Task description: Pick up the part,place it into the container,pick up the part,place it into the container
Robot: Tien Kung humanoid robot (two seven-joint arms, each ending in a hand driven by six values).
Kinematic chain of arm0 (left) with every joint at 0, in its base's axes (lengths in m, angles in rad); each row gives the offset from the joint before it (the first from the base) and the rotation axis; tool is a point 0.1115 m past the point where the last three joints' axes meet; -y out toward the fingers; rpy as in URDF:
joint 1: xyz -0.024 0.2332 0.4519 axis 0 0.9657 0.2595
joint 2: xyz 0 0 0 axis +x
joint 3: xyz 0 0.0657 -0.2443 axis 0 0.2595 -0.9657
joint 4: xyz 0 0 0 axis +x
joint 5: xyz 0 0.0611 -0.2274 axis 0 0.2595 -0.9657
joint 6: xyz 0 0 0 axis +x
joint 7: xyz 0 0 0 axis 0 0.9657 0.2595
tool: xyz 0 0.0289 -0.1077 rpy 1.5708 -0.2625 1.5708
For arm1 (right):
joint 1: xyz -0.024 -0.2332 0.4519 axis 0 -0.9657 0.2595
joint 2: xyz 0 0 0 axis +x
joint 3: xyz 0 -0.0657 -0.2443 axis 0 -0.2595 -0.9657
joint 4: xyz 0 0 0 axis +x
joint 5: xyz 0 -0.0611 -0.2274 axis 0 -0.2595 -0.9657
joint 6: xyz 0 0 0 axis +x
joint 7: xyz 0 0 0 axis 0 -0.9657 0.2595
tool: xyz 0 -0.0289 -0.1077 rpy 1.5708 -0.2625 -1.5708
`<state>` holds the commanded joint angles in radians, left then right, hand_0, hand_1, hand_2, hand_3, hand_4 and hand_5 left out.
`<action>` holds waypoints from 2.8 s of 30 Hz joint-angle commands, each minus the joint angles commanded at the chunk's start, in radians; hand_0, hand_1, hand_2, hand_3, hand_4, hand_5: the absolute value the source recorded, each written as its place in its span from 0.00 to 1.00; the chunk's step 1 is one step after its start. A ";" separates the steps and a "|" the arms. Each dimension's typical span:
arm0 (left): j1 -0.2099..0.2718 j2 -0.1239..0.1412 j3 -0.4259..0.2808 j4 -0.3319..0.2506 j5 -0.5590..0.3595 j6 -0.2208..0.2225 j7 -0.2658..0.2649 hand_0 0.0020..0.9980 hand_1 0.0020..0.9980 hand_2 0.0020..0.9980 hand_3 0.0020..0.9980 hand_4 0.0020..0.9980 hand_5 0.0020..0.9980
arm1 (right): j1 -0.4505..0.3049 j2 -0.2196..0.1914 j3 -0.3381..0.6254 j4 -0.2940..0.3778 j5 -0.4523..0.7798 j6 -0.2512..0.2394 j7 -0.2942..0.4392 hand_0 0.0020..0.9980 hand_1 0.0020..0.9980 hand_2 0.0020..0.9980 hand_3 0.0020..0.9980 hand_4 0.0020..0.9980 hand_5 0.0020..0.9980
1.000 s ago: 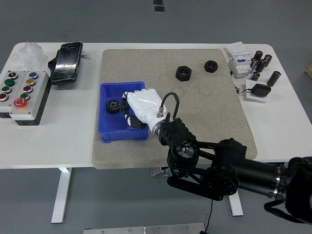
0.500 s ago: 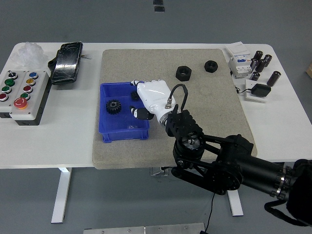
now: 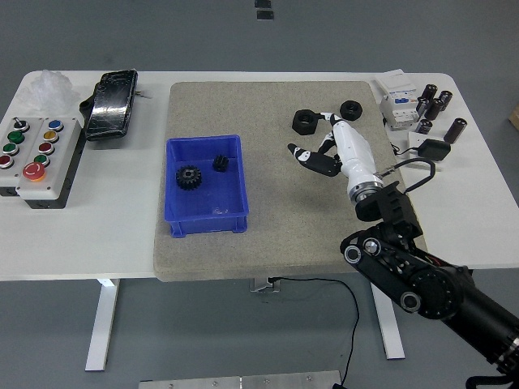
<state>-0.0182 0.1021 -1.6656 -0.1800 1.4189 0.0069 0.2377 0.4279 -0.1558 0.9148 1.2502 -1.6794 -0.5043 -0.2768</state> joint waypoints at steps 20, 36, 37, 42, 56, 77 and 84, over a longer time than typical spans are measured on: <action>-0.017 0.024 0.001 0.000 0.024 -0.009 -0.009 0.61 0.54 0.56 0.61 0.60 0.34 | -0.369 -0.017 0.607 0.209 0.698 0.139 0.627 0.63 0.71 0.76 0.75 0.90 0.59; 0.008 0.029 -0.009 0.000 0.029 -0.007 -0.003 0.61 0.55 0.56 0.61 0.61 0.35 | -0.386 -0.011 0.656 0.216 0.771 0.138 0.659 0.64 0.71 0.74 0.73 0.89 0.60; 0.010 0.028 -0.009 0.000 0.028 -0.007 -0.003 0.61 0.55 0.56 0.61 0.61 0.35 | -0.387 -0.011 0.656 0.215 0.771 0.138 0.659 0.64 0.71 0.74 0.73 0.89 0.60; 0.010 0.026 -0.009 0.000 0.019 -0.006 -0.008 0.61 0.55 0.56 0.62 0.61 0.35 | -0.387 -0.010 0.654 0.212 0.770 0.138 0.659 0.64 0.71 0.74 0.73 0.88 0.62; 0.007 0.023 -0.006 0.000 0.004 -0.004 -0.012 0.61 0.55 0.56 0.62 0.61 0.35 | -0.360 0.005 0.584 0.154 0.782 0.159 0.651 0.64 0.70 0.73 0.72 0.88 0.62; 0.001 0.013 -0.009 0.000 -0.004 -0.001 -0.014 0.61 0.54 0.56 0.62 0.61 0.35 | -0.331 0.019 0.307 0.069 0.932 0.220 0.693 0.63 0.69 0.70 0.69 0.88 0.63; -0.003 0.010 -0.007 0.000 -0.007 -0.001 -0.015 0.61 0.55 0.56 0.62 0.61 0.35 | -0.310 0.020 0.176 0.071 0.882 0.246 0.619 0.63 0.69 0.70 0.70 0.88 0.63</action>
<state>-0.0209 0.1121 -1.6724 -0.1800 1.4120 0.0057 0.2227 0.1176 -0.1357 1.0903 1.3213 -0.7970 -0.2580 0.3424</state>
